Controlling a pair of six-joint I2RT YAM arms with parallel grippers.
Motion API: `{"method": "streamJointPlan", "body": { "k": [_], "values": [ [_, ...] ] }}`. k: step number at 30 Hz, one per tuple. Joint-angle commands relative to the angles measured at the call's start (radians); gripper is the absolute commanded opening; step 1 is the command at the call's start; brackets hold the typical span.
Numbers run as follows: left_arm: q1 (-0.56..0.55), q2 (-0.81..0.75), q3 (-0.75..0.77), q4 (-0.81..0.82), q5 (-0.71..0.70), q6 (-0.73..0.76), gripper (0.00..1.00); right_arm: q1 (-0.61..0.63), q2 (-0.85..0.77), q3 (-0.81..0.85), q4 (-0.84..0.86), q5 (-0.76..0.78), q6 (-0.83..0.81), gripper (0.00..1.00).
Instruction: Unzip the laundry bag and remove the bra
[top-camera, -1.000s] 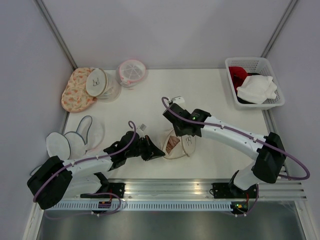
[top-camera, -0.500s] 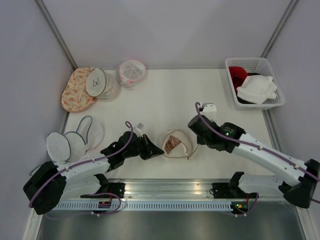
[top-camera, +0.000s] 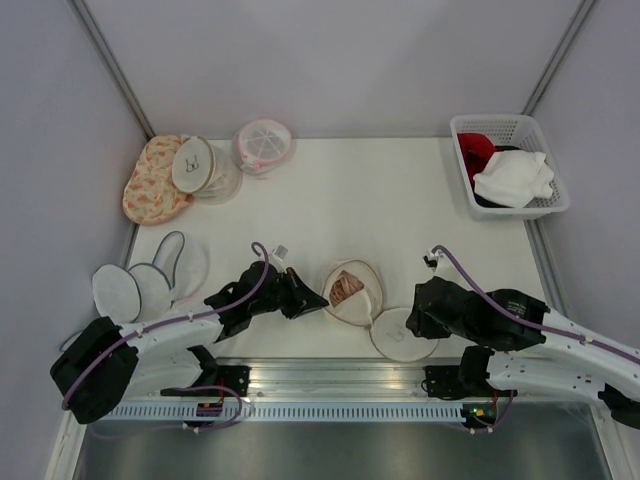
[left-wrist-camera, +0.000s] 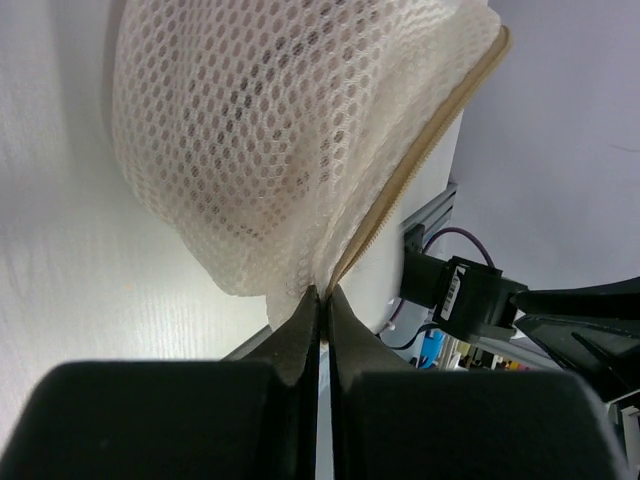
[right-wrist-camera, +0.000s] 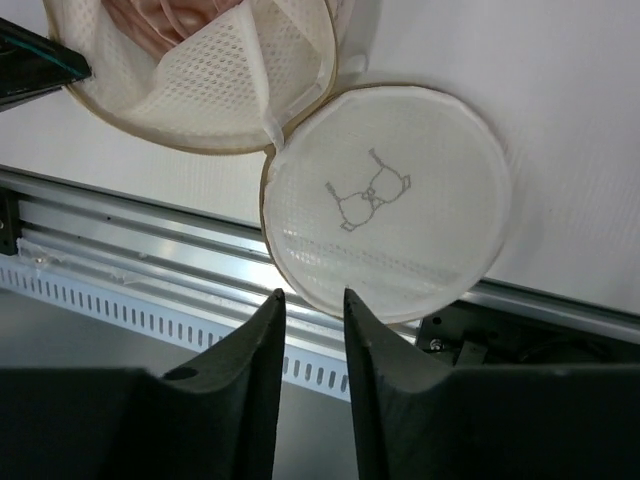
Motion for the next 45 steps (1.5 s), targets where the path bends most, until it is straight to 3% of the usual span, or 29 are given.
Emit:
{"method": "streamJointPlan", "body": {
  "k": [1,3,4,5,9,12,16,20,23,26,33,35,37,38,40,45],
  "values": [
    [-0.006,-0.024,0.056,0.026,-0.020,-0.005,0.02,0.009,0.018,0.038,-0.012,-0.013,0.001,0.37],
    [-0.006,-0.055,0.060,0.017,-0.025,-0.001,0.03,0.010,0.027,0.035,0.013,-0.024,-0.010,0.37],
    [-0.004,-0.072,0.059,0.017,-0.028,0.002,0.09,0.010,0.027,0.029,0.031,-0.027,-0.020,0.39],
    [-0.006,-0.101,0.060,0.014,-0.043,0.019,0.33,0.010,0.026,0.025,0.037,-0.024,-0.025,0.50],
    [-0.006,-0.155,0.140,-0.055,-0.082,0.134,0.85,0.010,0.026,-0.002,0.079,-0.004,-0.045,0.59],
    [-0.004,-0.136,0.302,-0.188,-0.097,0.318,0.98,0.009,0.033,-0.037,0.148,0.002,-0.068,0.60],
    [-0.006,0.027,0.552,-0.426,-0.091,0.664,1.00,0.009,0.067,-0.063,0.209,0.013,-0.096,0.61],
    [-0.024,0.225,0.808,-0.590,-0.072,0.895,0.97,0.010,0.072,-0.071,0.228,0.026,-0.109,0.61],
    [-0.075,0.359,0.925,-0.694,-0.180,1.065,0.97,0.010,0.059,-0.068,0.220,0.034,-0.111,0.60],
    [-0.138,0.466,0.996,-0.753,-0.264,1.176,0.98,0.010,0.044,-0.068,0.209,0.043,-0.108,0.60],
    [-0.169,0.600,1.013,-0.821,-0.335,1.305,0.95,0.010,0.020,-0.072,0.198,0.051,-0.105,0.58],
    [-0.169,0.624,1.016,-0.825,-0.373,1.315,0.88,0.010,0.026,-0.074,0.205,0.051,-0.108,0.56],
    [-0.167,0.654,1.025,-0.827,-0.407,1.316,0.73,0.010,0.035,-0.074,0.212,0.046,-0.116,0.49],
    [-0.167,0.661,1.031,-0.831,-0.413,1.311,0.41,0.009,0.038,-0.074,0.215,0.045,-0.117,0.46],
    [-0.169,0.666,1.039,-0.833,-0.433,1.274,0.02,0.010,0.042,-0.080,0.232,0.039,-0.122,0.36],
    [-0.169,0.634,1.010,-0.824,-0.439,1.130,0.02,0.010,0.059,-0.095,0.330,0.033,-0.166,0.25]
  ]
}}
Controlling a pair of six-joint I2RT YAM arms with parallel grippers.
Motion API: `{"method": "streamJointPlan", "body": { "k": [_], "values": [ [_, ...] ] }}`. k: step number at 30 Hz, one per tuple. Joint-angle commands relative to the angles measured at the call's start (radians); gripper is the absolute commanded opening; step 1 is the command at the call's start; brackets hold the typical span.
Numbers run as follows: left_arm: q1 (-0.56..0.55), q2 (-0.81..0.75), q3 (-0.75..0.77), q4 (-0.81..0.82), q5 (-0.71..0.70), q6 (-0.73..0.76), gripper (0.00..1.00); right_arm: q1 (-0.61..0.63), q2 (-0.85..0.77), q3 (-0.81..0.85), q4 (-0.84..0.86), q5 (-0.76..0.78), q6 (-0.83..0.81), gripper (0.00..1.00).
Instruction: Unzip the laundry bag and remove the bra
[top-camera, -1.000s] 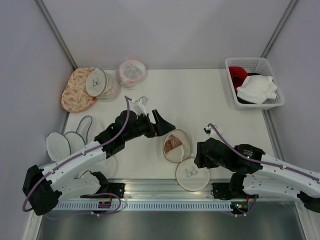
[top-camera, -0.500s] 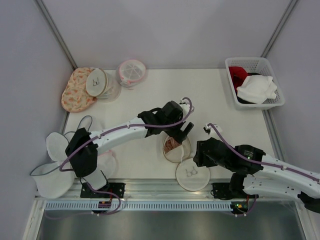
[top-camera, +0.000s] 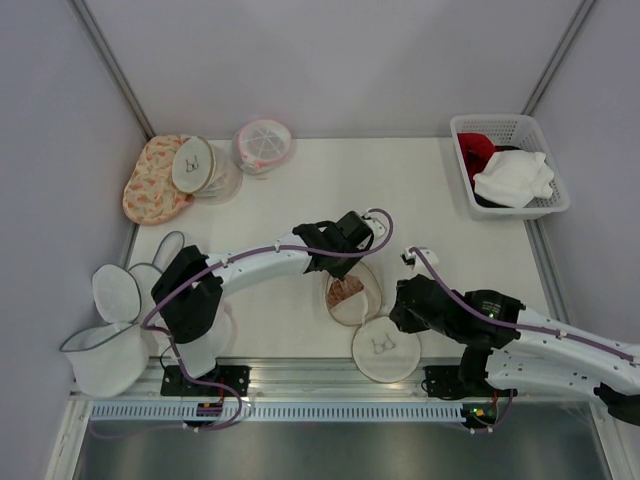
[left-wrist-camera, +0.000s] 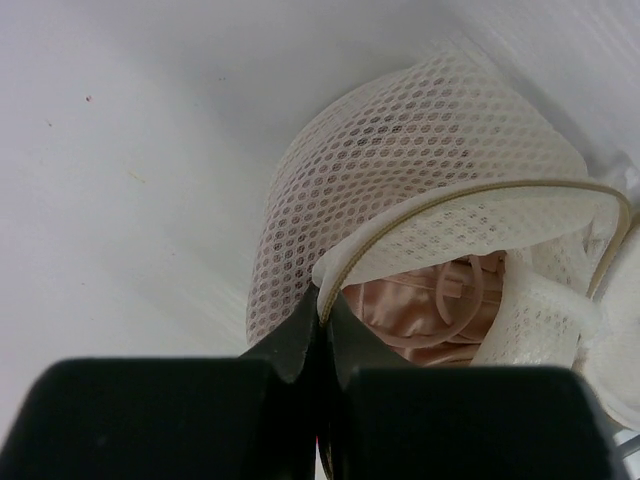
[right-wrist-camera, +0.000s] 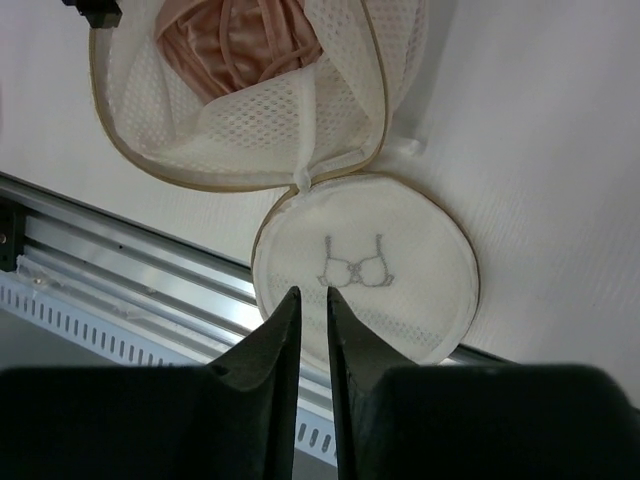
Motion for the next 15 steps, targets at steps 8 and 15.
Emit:
{"method": "streamJointPlan", "body": {
  "k": [8,15],
  "values": [
    [-0.003,-0.321,-0.279,0.171,-0.049,-0.551,0.02,0.006,0.093,-0.068,0.411,-0.035,-0.121,0.00],
    [0.000,-0.627,-0.624,0.479,-0.005,-0.962,0.02,0.006,0.242,-0.075,0.648,-0.065,-0.167,0.00]
  ]
}}
